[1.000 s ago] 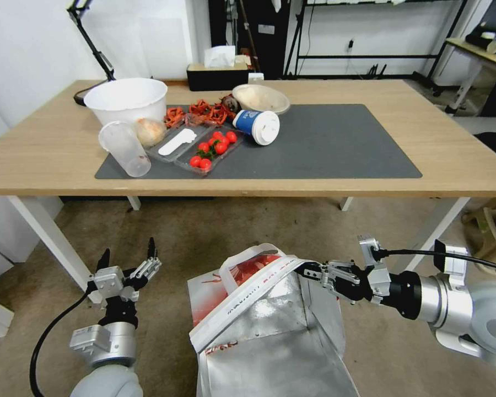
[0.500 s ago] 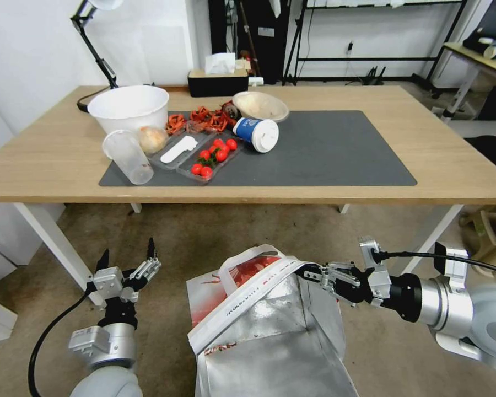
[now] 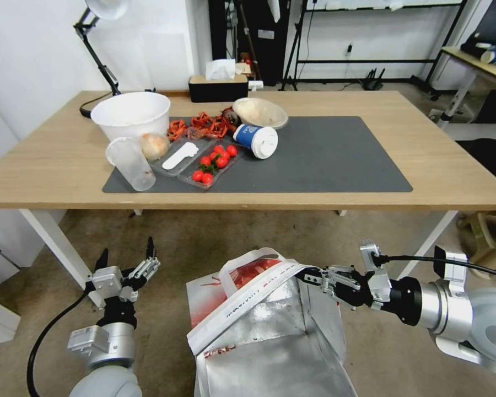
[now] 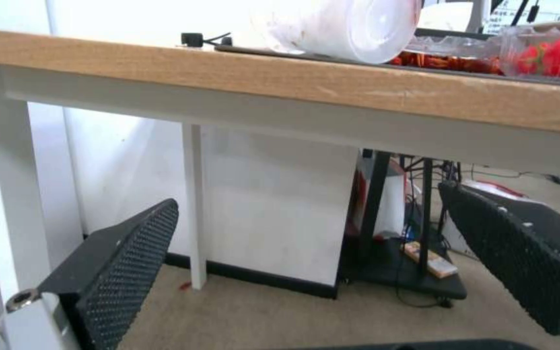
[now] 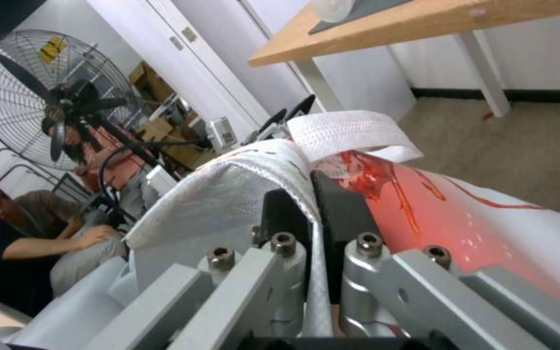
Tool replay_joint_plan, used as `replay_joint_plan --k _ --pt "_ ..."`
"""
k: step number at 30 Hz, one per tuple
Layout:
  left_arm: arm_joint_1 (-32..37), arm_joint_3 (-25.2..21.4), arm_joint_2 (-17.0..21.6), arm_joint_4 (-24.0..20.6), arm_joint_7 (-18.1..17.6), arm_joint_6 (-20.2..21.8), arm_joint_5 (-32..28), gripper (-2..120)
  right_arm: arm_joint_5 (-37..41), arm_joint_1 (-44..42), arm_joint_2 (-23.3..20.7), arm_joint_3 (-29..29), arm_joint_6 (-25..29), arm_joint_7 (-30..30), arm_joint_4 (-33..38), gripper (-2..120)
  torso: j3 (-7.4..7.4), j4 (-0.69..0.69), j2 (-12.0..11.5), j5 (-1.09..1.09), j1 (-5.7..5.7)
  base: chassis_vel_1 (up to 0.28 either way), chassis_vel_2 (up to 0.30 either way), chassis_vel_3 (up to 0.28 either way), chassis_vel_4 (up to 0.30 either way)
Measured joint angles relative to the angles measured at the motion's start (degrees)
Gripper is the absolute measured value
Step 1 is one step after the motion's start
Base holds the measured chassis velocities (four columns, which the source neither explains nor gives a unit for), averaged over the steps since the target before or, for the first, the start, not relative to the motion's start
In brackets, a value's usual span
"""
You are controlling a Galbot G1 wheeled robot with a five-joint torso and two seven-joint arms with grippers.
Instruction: Pick up the food delivery bag from the floor and place it on the table.
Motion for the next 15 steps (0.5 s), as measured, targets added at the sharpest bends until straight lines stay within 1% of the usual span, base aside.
replay_joint_plan --k 15 --pt "0.2 -0.1 0.0 -0.4 -0.3 0.0 0.2 100 -0.4 -0.8 0.3 0.0 0.0 -0.1 0.2 0 2.25 0.01 3.8 0.00 1.54 0.000 0.000 0.000 0.000"
